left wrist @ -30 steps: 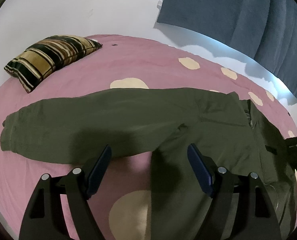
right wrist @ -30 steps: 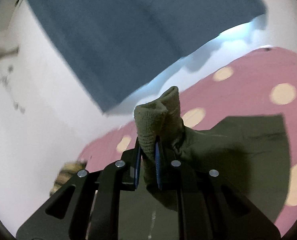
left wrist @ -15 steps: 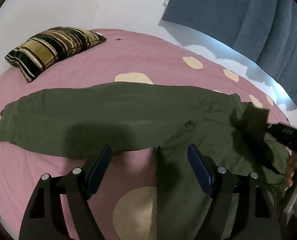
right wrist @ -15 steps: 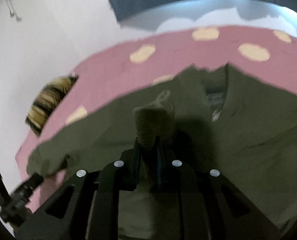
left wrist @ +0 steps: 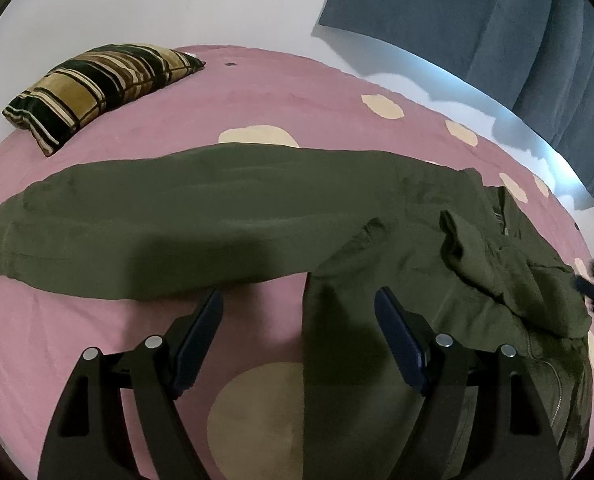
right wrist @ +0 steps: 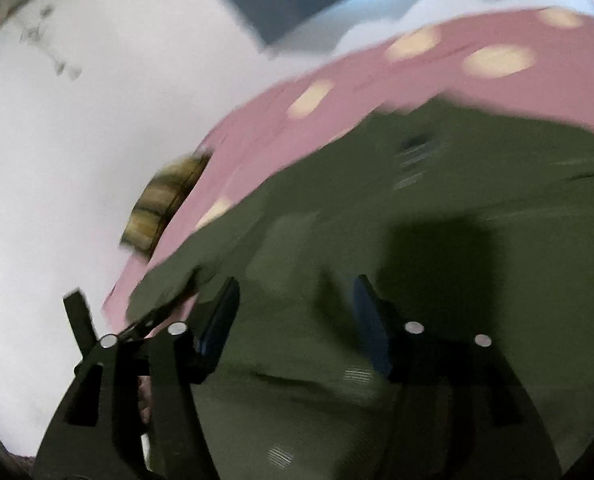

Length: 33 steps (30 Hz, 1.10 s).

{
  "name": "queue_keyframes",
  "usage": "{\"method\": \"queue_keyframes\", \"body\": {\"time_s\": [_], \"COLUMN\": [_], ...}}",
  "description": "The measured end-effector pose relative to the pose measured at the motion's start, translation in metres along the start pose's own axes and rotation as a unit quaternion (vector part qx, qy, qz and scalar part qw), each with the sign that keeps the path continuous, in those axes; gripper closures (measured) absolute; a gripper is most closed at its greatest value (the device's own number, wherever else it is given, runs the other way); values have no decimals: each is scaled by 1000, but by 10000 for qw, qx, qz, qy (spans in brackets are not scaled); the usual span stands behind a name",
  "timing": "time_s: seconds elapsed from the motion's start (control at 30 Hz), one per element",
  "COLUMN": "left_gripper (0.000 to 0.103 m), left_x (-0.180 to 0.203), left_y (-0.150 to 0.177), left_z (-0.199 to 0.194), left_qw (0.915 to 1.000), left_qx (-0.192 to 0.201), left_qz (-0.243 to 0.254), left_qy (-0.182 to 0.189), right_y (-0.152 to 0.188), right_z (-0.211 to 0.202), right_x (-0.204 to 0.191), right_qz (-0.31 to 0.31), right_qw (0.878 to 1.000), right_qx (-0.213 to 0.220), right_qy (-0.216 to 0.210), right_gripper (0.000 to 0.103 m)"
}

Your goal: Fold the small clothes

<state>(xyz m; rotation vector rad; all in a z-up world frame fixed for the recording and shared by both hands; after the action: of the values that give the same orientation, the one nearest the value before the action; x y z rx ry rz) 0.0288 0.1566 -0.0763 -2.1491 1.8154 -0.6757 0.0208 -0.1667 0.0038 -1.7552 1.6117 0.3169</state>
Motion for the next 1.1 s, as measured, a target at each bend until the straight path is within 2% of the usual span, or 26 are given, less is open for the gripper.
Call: {"method": "queue_keyframes", "body": {"time_s": [0.1,0.17,0.23,0.3,0.37,0.4,0.53,0.77,0.83,0.93,1.1], "left_gripper": [26,26,26,26,26,26,26,26,26,26,26], "left_x": [4,8,11,12,12,11,11,9,6,-7,-57], "left_y": [0,1,2,2,2,2,3,4,6,9,18], "left_z": [2,4,6,6,5,4,5,6,4,-6,-25], "left_qw": [10000,10000,9999,9998,9997,9996,9995,9994,9994,9995,9980], "left_qx": [-17,-37,-62,-66,-61,-59,-85,-133,-156,-96,26], "left_qz": [31,69,115,132,115,99,66,42,-25,-95,-548], "left_qy": [-19,-40,-103,-164,-221,-244,-313,-331,-298,-282,-323], "right_y": [5,17,30,42,50,52,57,57,56,59,63], "right_z": [-69,-102,-109,-101,-88,-84,-81,-76,-80,-92,-113], "right_x": [80,146,182,202,205,206,212,211,208,203,184], "right_qz": [748,1498,1931,2165,2153,2121,1858,1719,1718,1646,1424], "right_qw": [9922,9756,9698,9712,9744,9755,9798,9815,9812,9803,9802], "right_qx": [689,846,750,514,294,217,95,145,231,465,797], "right_qy": [727,1368,1287,856,575,549,734,832,848,984,1119], "right_gripper": [44,44,44,47,62,80,93,93,85,78,71]}}
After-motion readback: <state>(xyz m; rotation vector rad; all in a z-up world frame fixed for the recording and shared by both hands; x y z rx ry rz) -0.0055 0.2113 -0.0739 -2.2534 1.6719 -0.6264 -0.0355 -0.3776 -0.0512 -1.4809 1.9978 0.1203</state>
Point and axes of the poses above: each gripper's, at about its wrist camera, not at the fingertips, and z roughly the way its jaws point, x to its right, y to its underside, the point moved 8 cm from there along z, roughly the way its jaws point, and after that the axes turned 13 degrees about -x, right-handed, at the moved point
